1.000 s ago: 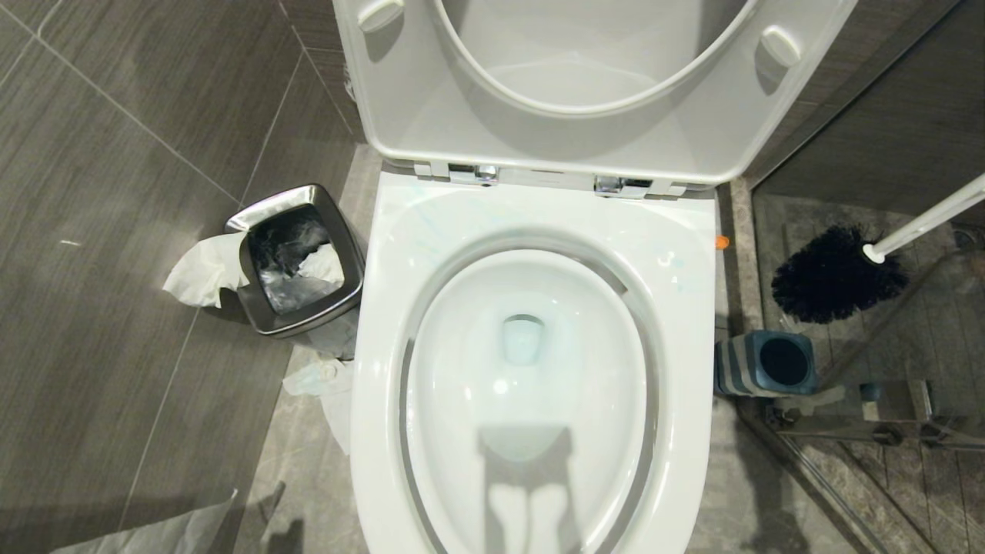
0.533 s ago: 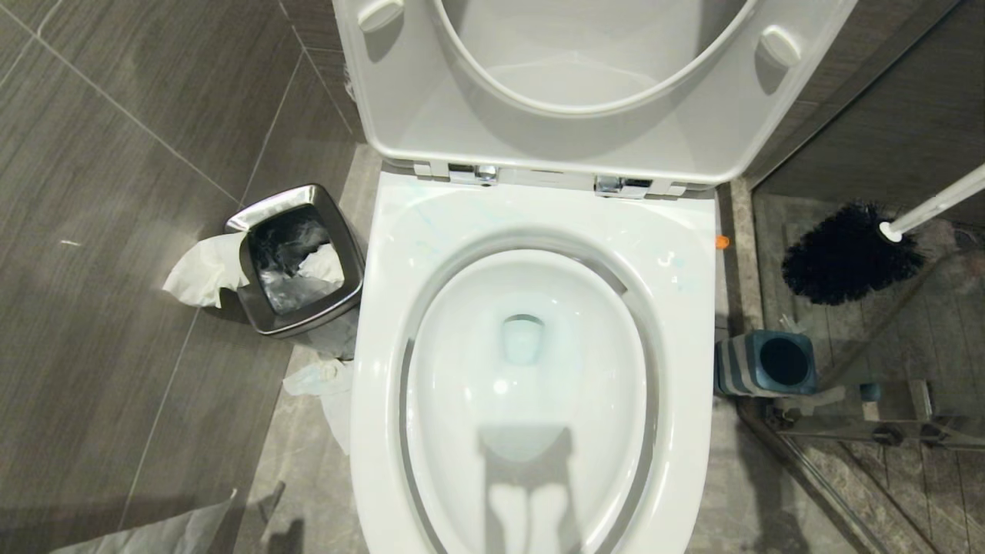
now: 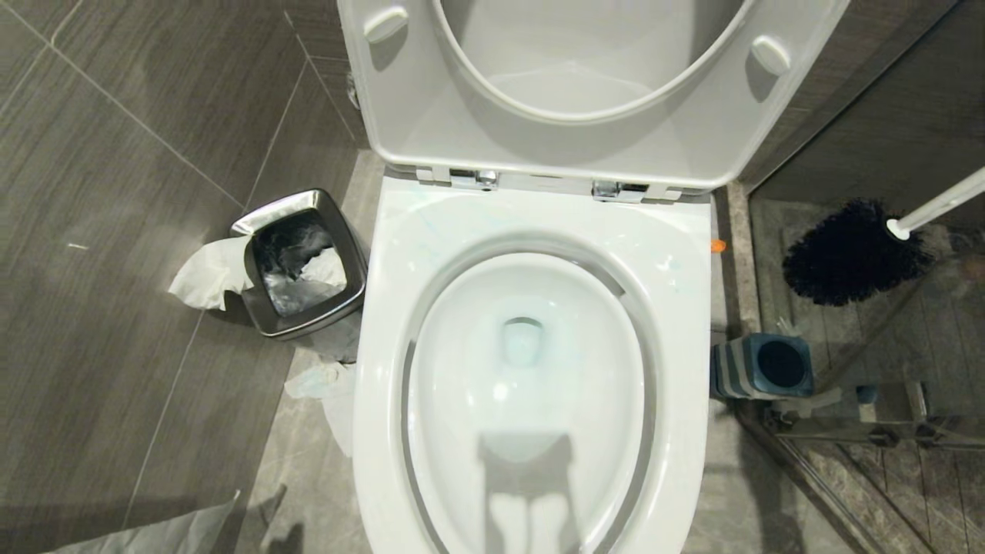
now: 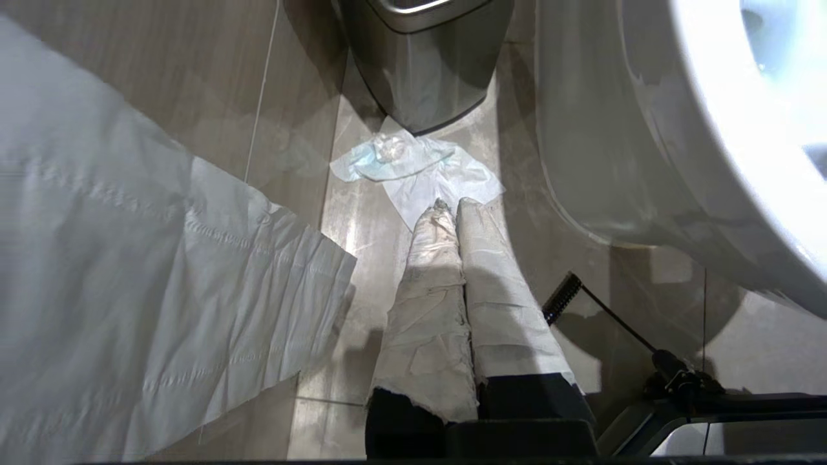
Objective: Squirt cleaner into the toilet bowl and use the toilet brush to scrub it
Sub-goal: Scrub the toilet bowl
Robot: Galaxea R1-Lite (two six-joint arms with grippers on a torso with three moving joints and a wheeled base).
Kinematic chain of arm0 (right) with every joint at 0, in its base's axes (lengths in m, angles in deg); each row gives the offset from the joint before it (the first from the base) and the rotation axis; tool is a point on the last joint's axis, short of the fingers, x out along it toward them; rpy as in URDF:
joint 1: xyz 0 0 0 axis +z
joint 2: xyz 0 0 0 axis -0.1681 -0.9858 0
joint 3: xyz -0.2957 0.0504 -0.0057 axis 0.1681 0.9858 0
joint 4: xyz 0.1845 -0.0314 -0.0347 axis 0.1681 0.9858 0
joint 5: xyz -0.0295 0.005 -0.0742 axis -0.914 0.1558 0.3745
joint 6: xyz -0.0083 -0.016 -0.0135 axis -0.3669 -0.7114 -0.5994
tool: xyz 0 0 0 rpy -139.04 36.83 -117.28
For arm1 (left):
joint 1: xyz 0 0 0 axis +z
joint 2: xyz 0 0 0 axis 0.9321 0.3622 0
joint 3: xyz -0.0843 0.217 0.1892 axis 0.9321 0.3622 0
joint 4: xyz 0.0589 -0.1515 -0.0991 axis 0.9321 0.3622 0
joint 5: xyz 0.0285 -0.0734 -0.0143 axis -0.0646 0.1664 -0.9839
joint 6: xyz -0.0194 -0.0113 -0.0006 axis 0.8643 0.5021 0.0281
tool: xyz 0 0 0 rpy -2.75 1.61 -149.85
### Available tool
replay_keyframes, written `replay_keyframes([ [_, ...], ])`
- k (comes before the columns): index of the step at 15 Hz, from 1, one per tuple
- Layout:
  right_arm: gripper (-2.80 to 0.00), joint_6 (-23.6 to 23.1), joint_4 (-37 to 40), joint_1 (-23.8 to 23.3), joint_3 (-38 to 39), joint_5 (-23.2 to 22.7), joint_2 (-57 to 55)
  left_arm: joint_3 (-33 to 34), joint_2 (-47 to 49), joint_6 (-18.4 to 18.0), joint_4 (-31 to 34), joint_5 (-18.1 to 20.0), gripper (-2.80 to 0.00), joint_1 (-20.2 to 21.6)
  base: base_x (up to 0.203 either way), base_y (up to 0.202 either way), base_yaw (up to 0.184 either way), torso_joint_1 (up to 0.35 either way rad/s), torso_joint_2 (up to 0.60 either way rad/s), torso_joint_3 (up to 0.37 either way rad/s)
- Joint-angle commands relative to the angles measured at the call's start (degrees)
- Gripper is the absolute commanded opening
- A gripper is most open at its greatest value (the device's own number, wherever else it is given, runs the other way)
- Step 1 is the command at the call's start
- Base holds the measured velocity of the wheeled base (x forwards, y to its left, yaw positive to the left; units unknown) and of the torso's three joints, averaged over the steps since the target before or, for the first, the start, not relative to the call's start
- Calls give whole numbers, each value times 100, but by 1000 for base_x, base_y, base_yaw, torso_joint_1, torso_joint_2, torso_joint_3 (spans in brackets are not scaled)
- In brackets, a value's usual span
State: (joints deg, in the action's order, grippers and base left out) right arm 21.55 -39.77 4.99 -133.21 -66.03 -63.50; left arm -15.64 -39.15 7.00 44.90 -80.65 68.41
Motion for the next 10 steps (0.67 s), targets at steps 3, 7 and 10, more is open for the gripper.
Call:
replay_keyframes([
  [3, -280, -5, 51, 165, -322, -21, -24, 18, 5, -10, 0, -3, -280, 0, 0, 0, 0, 1, 4, 179],
  [7, -280, 4, 483, 465, -755, -22, -181, 18, 5, -12, 0, 0, -280, 0, 0, 0, 0, 4, 1, 202],
  [10, -280, -5, 479, 530, -815, -13, -331, 18, 5, -3, 0, 0, -280, 0, 0, 0, 0, 0, 0, 204],
])
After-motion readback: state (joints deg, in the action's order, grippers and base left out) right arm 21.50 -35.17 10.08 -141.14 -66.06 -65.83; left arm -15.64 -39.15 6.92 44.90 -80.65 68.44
